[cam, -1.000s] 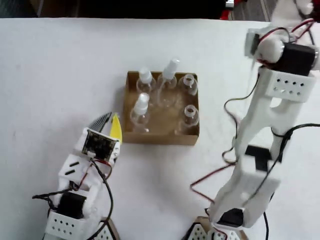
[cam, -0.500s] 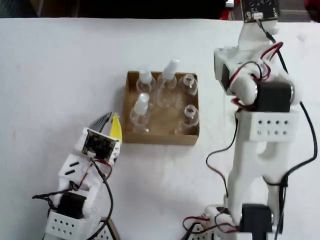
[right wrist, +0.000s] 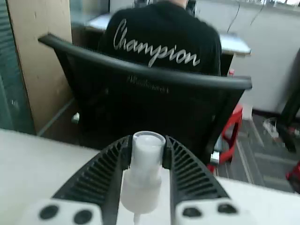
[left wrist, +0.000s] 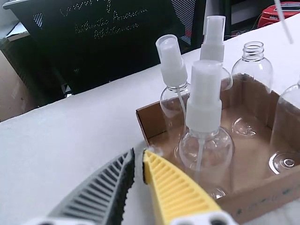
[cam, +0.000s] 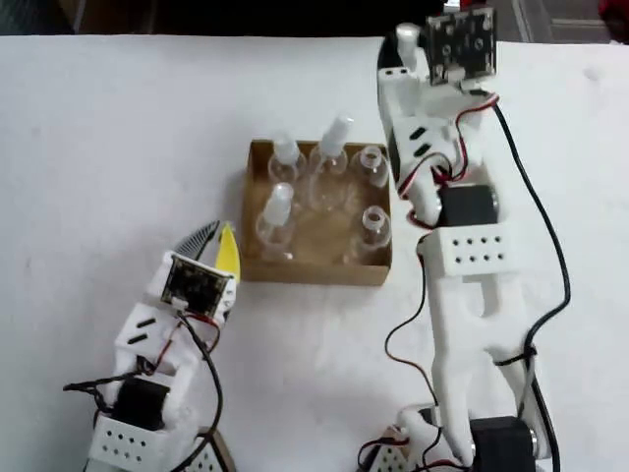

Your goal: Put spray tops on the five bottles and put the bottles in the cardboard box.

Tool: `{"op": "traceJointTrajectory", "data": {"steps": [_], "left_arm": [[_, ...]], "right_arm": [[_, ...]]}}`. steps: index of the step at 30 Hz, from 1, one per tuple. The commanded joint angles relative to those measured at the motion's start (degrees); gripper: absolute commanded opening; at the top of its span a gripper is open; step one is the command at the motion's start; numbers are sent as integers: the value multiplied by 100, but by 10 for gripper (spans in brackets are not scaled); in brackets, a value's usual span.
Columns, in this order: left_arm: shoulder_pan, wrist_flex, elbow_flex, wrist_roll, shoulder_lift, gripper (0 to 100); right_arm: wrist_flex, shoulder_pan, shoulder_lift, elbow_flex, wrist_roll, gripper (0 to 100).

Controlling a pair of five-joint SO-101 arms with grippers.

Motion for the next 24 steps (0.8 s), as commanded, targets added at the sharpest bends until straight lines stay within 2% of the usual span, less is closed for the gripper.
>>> {"op": "traceJointTrajectory", "data": {"steps": [1,5,12,18,24], "left_arm": [[48,-141,-18,-70,-101,35],[40,-141,-18,-70,-101,35],[66,-149,-26,-79,-101,35],[57,-149,-26,-79,-101,35],[66,-149,-26,-79,-101,35]], "right_arm": [[-2905,-75,-163,782,-62,15],[-3714,-84,-171,1380,-62,15],[-3758,-215,-462,1705,-62,15],[-3767,-752,-1446,2787,-26,15],[-3776,-576,-1780,2989,-62,15]]}}
